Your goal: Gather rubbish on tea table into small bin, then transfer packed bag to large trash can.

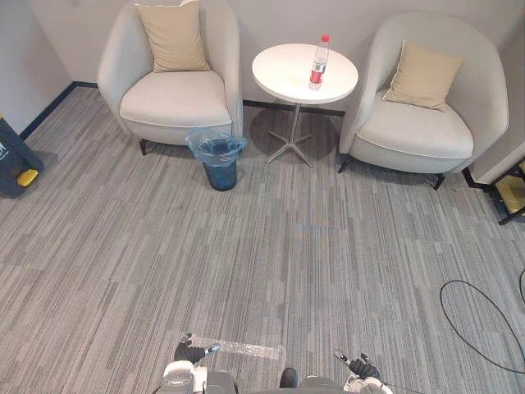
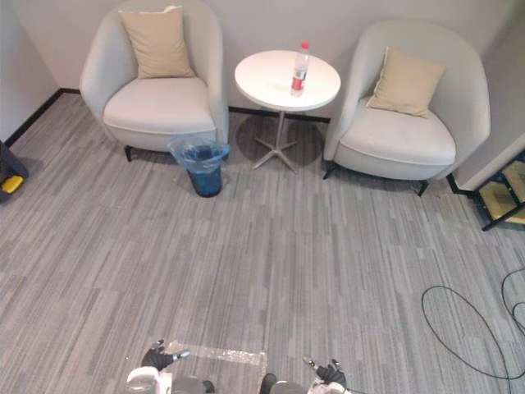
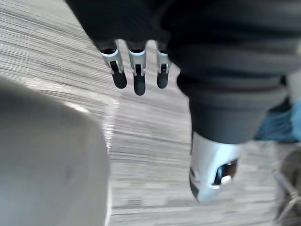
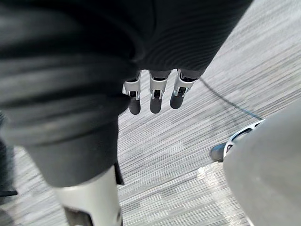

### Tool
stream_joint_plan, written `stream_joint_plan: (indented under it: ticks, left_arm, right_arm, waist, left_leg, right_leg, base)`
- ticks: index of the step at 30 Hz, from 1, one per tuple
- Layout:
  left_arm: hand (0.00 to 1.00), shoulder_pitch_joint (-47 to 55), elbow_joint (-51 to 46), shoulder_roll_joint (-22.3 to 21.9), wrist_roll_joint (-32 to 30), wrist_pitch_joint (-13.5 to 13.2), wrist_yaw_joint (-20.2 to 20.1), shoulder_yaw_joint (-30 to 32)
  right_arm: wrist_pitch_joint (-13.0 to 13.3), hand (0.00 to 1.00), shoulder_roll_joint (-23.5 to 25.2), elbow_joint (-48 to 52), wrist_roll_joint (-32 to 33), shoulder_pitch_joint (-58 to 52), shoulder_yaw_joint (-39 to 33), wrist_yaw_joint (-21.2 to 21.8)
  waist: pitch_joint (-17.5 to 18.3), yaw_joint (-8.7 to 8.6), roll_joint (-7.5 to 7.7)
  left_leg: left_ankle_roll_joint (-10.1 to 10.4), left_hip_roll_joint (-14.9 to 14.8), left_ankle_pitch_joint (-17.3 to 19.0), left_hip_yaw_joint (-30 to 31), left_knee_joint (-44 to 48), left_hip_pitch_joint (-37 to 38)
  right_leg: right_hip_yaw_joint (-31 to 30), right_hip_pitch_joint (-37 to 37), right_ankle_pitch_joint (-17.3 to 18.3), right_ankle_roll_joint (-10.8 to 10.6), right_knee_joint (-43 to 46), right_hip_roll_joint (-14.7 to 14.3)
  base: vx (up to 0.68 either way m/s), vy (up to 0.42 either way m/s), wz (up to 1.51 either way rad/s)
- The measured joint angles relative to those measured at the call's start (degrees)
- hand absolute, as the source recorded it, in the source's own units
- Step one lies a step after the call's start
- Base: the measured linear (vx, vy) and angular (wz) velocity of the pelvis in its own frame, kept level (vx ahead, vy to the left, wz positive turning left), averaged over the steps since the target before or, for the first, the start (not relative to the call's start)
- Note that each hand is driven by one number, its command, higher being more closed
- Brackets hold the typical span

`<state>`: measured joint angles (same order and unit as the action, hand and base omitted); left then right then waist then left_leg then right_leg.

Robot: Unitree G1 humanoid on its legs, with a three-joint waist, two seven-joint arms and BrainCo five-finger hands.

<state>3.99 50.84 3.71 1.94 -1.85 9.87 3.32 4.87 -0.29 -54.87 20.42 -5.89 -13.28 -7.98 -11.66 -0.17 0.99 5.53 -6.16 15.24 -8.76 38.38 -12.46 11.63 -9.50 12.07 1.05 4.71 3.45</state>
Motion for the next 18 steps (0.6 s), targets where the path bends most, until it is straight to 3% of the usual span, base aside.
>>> stream_joint_plan:
  ticks: [2, 5, 6, 7, 9, 11, 13, 14, 16, 17, 18]
  left_arm:
    - [0.0, 0.2, -0.7, -0.1, 0.6, 0.0, 0.0, 0.0]
    - [0.0, 0.2, -0.5, -0.5, 0.7, 0.0, 0.0, 0.1]
    - [0.0, 0.1, 0.1, -0.4, 0.7, -0.1, 0.0, 0.1]
    - [0.0, -0.3, 0.4, 0.2, 0.5, -0.1, 0.0, 0.2]
    - [0.0, -0.6, 1.0, 0.9, 0.5, 0.0, 0.0, 0.2]
    - [0.0, -0.6, 2.0, 1.1, 0.5, 0.0, 0.0, 0.0]
    - [0.0, -0.5, 2.8, 1.5, 0.5, 0.4, 0.0, -1.3]
    - [0.0, -0.6, 3.5, 1.8, 0.6, 0.6, 0.0, -2.4]
    - [0.0, -0.9, 4.3, 1.8, 0.6, 1.1, 0.0, -2.8]
    - [0.0, -1.0, 4.7, 1.0, 0.7, 1.4, 0.0, -2.8]
    - [0.0, -1.0, 4.8, 0.9, 0.8, 1.4, 0.0, -2.8]
  right_arm:
    - [-0.1, 0.0, 0.1, 0.0, 0.0, 0.5, 0.0, 0.0]
    - [0.0, 0.0, -0.5, -0.1, 0.0, 1.1, 0.0, -0.1]
    - [-0.1, 0.0, -0.6, -1.2, -0.1, 1.2, 0.1, -0.1]
    - [-0.3, 0.0, 0.3, -1.4, -0.3, 1.4, 0.4, 0.0]
    - [-0.4, 0.0, 0.9, -1.2, -0.5, 1.2, 0.4, 0.5]
    - [-0.6, 0.0, 0.9, -1.0, -1.3, 1.2, 0.2, 1.0]
    - [-0.6, 0.0, 0.5, -0.6, -2.4, 1.2, 0.2, 1.3]
    - [-0.6, 0.0, 0.3, -0.4, -2.5, 1.2, 0.1, 1.4]
    - [-0.8, 0.0, 0.0, 0.2, -2.7, 0.9, 0.0, 1.6]
    - [-0.8, 0.0, -0.9, 0.1, -3.5, 0.9, 0.0, 1.9]
    - [-0.8, 0.0, -1.0, 0.2, -3.6, 1.0, 0.0, 1.9]
  waist:
    - [0.1, 0.5, 0.1]
    - [0.6, 0.79, -0.65]
    - [0.9, 1.18, -0.17]
    - [1.5, 1.07, 1.12]
    - [2.1, 1.13, 2.33]
    - [2.3, 1.36, 2.65]
    - [2.2, 1.14, 2.44]
    - [1.8, 0.61, 1.9]
    - [1.5, 0.4, 1.74]
    - [0.7, 0.14, 0.31]
    - [0.6, 0.09, 0.1]
  left_leg:
    - [-0.6, 1.5, -0.8, 0.0, -7.0, -2.8]
    - [-1.7, 4.7, -9.3, 2.4, -22.9, -4.4]
    - [-3.5, 6.0, -12.7, 3.5, -21.4, -4.0]
    - [-4.1, 6.3, -9.7, 1.2, -18.7, -4.6]
    - [-5.2, 6.7, -5.9, -0.9, -15.7, -3.4]
    - [-6.7, 7.1, -3.9, -2.7, -16.4, 0.9]
    - [-7.1, 7.2, -2.3, -2.6, -18.8, 6.5]
    - [-7.1, 7.0, -0.8, -2.2, -19.9, 9.9]
    - [-7.4, 6.7, -0.3, -1.7, -22.4, 15.7]
    - [-7.4, 4.6, -0.3, -1.6, -25.9, 21.8]
    - [-7.4, 4.0, -0.3, -1.6, -26.2, 22.7]
  right_leg:
    - [-1.5, -0.7, 1.4, -1.0, -0.1, 1.7]
    - [-5.0, -1.0, 3.7, -4.2, -0.1, 3.2]
    - [-7.3, -1.8, 4.7, -5.1, 0.1, 4.1]
    - [-9.1, -1.5, 4.7, -5.1, 1.3, 5.5]
    - [-11.5, -0.1, 4.6, -5.1, 6.7, 7.0]
    - [-14.3, 3.9, 2.8, -6.6, 19.3, 7.6]
    - [-16.1, 10.1, -3.2, -14.2, 36.7, 7.2]
    - [-15.8, 13.9, -2.4, -15.5, 47.2, 6.7]
    - [-11.2, 19.0, 0.9, -10.5, 56.3, 7.4]
    - [-5.5, 22.0, 4.4, -6.2, 55.1, 7.4]
    - [-4.2, 22.9, 5.1, -5.7, 53.8, 7.3]
  base:
    - [0.3, 0.1, -0.52]
    - [0.39, 0.201, -0.67]
    - [0.54, 0.233, -0.77]
    - [0.67, 0.263, -0.68]
    - [0.56, 0.21, -0.47]
    - [0.57, 0.22, -0.4]
    - [0.45, 0.12, -0.19]
    - [0.42, 0.023, 0.01]
    - [0.47, -0.043, 0.04]
    - [0.43, -0.097, 0.0]
    - [0.42, -0.121, 0.02]
